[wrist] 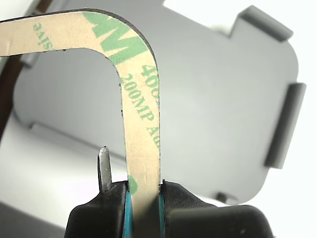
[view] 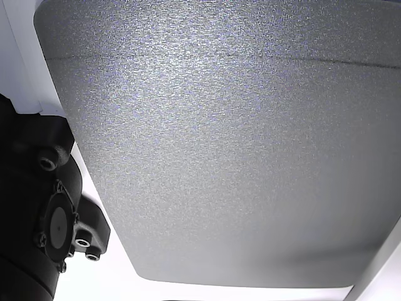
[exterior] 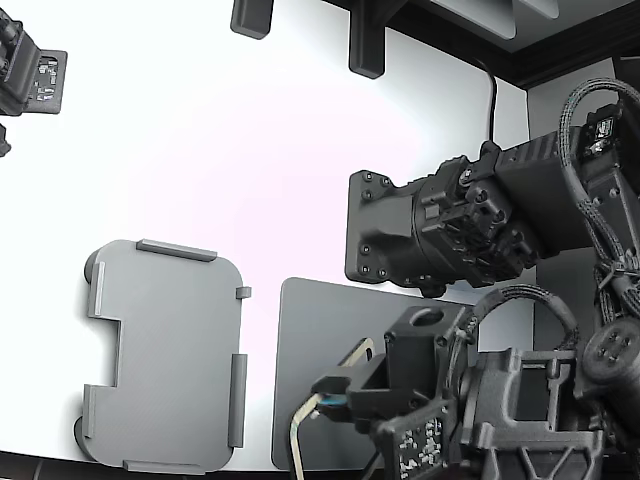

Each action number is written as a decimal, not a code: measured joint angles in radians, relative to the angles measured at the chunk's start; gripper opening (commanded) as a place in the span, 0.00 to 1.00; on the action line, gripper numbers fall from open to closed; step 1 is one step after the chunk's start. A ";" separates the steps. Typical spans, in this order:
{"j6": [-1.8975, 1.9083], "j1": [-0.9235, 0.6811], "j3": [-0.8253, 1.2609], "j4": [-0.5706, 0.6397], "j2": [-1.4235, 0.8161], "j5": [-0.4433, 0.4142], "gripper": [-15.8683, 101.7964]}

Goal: Grab top frame and put it into gray box.

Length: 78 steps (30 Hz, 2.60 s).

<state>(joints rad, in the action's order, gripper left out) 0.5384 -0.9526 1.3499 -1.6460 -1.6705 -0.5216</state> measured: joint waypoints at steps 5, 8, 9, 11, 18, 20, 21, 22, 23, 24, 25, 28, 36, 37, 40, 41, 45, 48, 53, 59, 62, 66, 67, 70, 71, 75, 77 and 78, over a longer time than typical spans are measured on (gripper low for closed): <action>0.221 0.110 -0.021 0.000 0.023 0.077 0.03; 0.454 0.150 -0.021 0.000 0.035 0.074 0.03; 0.548 0.164 -0.020 0.000 0.038 0.086 0.03; 0.758 0.192 -0.014 0.000 0.046 0.120 0.03; 1.362 0.262 -0.048 0.000 0.130 0.213 0.03; 1.491 0.279 -0.055 0.000 0.152 0.233 0.03; 1.549 0.288 -0.055 0.000 0.163 0.250 0.03; 1.597 0.296 -0.055 0.000 0.170 0.267 0.03; 1.637 0.302 -0.052 0.000 0.175 0.284 0.03; 1.669 0.308 -0.044 0.000 0.179 0.299 0.03; 1.690 0.316 -0.040 0.000 0.189 0.313 0.03; 1.718 0.337 -0.035 0.000 0.213 0.345 0.03; 1.638 0.379 -0.035 0.000 0.262 0.387 0.03; 1.635 0.387 -0.035 0.000 0.265 0.394 0.03; 1.632 0.397 -0.038 0.000 0.276 0.410 0.03; 1.632 0.400 -0.040 0.000 0.281 0.413 0.03; 1.631 0.420 -0.054 0.000 0.302 0.439 0.03; 1.621 0.425 -0.055 0.000 0.307 0.448 0.03; 1.615 0.425 -0.055 0.000 0.307 0.456 0.03; 1.600 0.434 -0.040 0.000 0.314 0.456 0.03; 1.598 0.437 -0.037 0.000 0.314 0.457 0.03; 1.600 0.442 -0.037 0.000 0.321 0.460 0.03; 1.601 0.442 -0.037 0.000 0.324 0.462 0.03; 1.601 0.443 -0.043 0.000 0.334 0.471 0.03; 1.601 0.443 -0.044 0.000 0.337 0.472 0.03; 1.603 0.443 -0.044 0.000 0.345 0.472 0.03; 1.603 0.443 -0.044 0.000 0.345 0.472 0.03; 1.603 0.445 -0.044 0.000 0.345 0.472 0.03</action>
<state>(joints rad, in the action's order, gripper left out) 2.1414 -0.5077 1.3054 -1.6460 -1.3254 -0.0491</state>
